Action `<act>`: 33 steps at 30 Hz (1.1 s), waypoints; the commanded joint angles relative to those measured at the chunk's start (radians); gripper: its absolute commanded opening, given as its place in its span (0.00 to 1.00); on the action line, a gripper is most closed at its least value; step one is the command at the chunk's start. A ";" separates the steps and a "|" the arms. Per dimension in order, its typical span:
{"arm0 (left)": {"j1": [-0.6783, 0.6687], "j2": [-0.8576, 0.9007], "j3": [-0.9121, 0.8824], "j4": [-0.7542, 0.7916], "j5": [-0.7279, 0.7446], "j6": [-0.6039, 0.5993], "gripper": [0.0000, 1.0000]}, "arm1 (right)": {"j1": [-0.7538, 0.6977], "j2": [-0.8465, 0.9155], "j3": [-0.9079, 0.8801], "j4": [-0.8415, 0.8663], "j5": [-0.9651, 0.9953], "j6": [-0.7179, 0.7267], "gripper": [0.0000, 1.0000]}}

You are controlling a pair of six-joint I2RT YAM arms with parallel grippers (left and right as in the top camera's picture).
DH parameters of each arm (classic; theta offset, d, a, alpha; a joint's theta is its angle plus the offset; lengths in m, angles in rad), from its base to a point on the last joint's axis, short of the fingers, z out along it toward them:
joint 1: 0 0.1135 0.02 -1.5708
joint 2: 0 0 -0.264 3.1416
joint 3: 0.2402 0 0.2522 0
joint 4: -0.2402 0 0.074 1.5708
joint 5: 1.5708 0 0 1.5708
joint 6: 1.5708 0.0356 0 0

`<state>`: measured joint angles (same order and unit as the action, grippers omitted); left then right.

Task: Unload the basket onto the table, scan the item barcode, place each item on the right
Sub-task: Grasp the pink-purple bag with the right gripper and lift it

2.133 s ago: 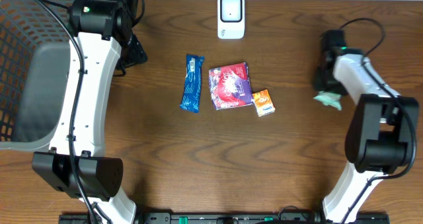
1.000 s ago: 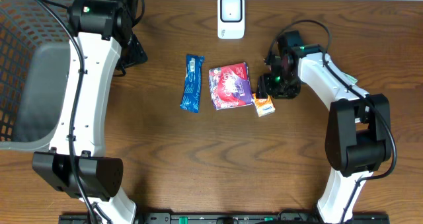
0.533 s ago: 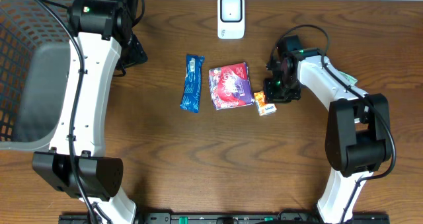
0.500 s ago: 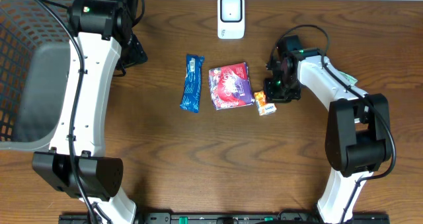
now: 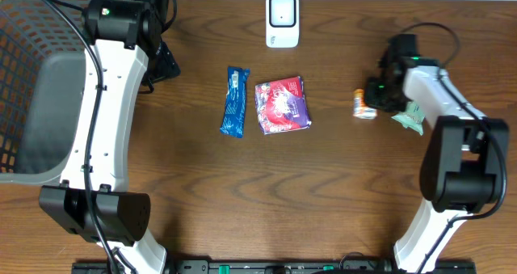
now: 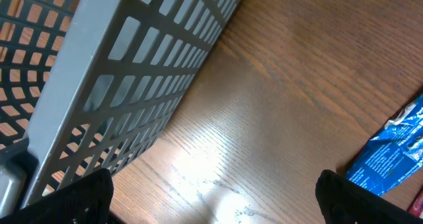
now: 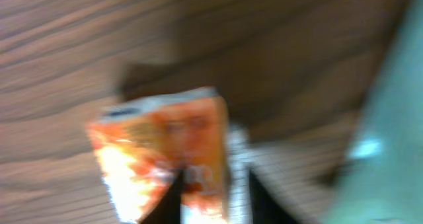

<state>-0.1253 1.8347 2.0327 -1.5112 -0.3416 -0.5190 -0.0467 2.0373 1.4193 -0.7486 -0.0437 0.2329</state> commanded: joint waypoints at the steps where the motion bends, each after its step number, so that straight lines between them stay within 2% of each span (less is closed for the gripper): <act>1: 0.003 0.002 -0.007 -0.003 -0.004 0.006 0.98 | -0.050 0.010 -0.006 -0.022 0.053 -0.038 0.60; 3: 0.003 0.002 -0.008 -0.003 -0.004 0.006 0.98 | -0.059 0.007 0.005 -0.056 0.047 -0.027 0.91; 4: 0.003 0.002 -0.007 -0.003 -0.003 0.006 0.98 | -0.059 0.003 0.015 -0.076 0.038 -0.019 0.98; 5: 0.003 0.002 -0.008 -0.003 -0.004 0.006 0.98 | -0.058 -0.002 0.031 -0.096 0.033 -0.019 0.99; 11: 0.003 0.002 -0.008 -0.003 -0.004 0.006 0.98 | -0.029 -0.072 0.179 -0.203 0.022 0.005 0.99; 16: 0.003 0.002 -0.008 -0.003 -0.004 0.006 0.98 | 0.028 -0.146 0.247 -0.194 -0.088 0.006 0.99; 22: 0.003 0.002 -0.008 -0.003 -0.004 0.006 0.98 | 0.127 -0.153 0.241 -0.165 -0.190 0.006 0.99; 29: 0.003 0.002 -0.008 -0.003 -0.004 0.006 0.98 | 0.269 -0.089 0.167 -0.084 -0.197 0.022 0.99; 33: 0.003 0.002 -0.007 -0.003 -0.004 0.006 0.98 | 0.325 -0.027 0.127 -0.016 -0.215 0.087 0.94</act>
<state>-0.1253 1.8347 2.0327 -1.5112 -0.3420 -0.5190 0.2501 1.9617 1.5761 -0.7841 -0.2321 0.2577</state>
